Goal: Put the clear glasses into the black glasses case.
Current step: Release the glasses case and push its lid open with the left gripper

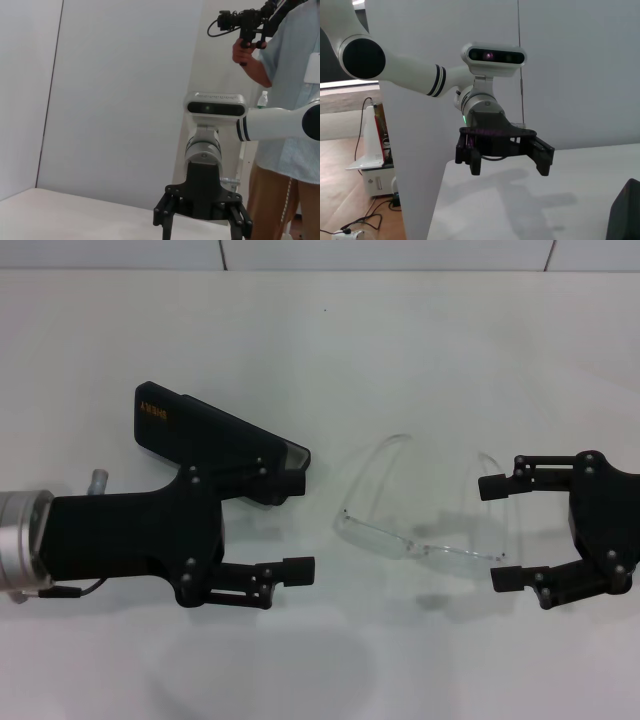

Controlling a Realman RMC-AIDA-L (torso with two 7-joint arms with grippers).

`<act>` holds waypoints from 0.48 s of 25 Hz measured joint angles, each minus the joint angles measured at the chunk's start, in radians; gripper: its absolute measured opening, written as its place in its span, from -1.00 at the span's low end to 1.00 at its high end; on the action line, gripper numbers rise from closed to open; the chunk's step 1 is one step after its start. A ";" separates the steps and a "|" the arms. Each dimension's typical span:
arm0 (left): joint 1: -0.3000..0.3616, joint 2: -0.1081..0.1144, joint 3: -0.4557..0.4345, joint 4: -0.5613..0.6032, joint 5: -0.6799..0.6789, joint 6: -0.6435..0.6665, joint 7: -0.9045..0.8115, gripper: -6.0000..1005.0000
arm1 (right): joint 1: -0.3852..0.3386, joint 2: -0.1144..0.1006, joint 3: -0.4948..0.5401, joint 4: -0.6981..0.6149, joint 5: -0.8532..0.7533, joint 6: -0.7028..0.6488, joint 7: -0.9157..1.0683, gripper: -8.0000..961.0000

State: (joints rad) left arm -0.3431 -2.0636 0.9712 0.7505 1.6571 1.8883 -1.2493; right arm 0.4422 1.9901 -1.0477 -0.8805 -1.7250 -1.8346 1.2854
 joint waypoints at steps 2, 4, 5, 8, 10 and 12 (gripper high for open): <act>-0.004 0.000 0.000 -0.001 -0.001 0.000 0.000 0.73 | 0.000 0.000 0.000 0.001 0.000 0.000 0.000 0.76; -0.007 0.000 0.000 -0.002 -0.001 -0.001 0.000 0.73 | 0.000 0.000 0.001 0.002 0.001 0.000 0.000 0.76; -0.008 0.000 0.000 -0.002 -0.001 -0.002 0.000 0.73 | 0.000 0.002 0.002 0.004 0.001 0.000 0.000 0.76; -0.010 -0.003 0.000 -0.002 -0.001 -0.010 -0.001 0.73 | 0.000 0.007 0.009 0.007 0.001 0.002 -0.002 0.76; -0.010 -0.004 -0.001 -0.002 -0.001 -0.013 -0.001 0.73 | 0.000 0.008 0.009 0.008 0.001 0.003 -0.009 0.76; -0.009 -0.005 -0.005 -0.002 -0.001 -0.015 -0.001 0.73 | -0.001 0.009 0.009 0.009 0.001 0.004 -0.013 0.76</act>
State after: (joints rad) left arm -0.3524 -2.0685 0.9658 0.7486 1.6563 1.8735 -1.2498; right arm 0.4413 1.9992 -1.0384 -0.8711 -1.7241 -1.8309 1.2722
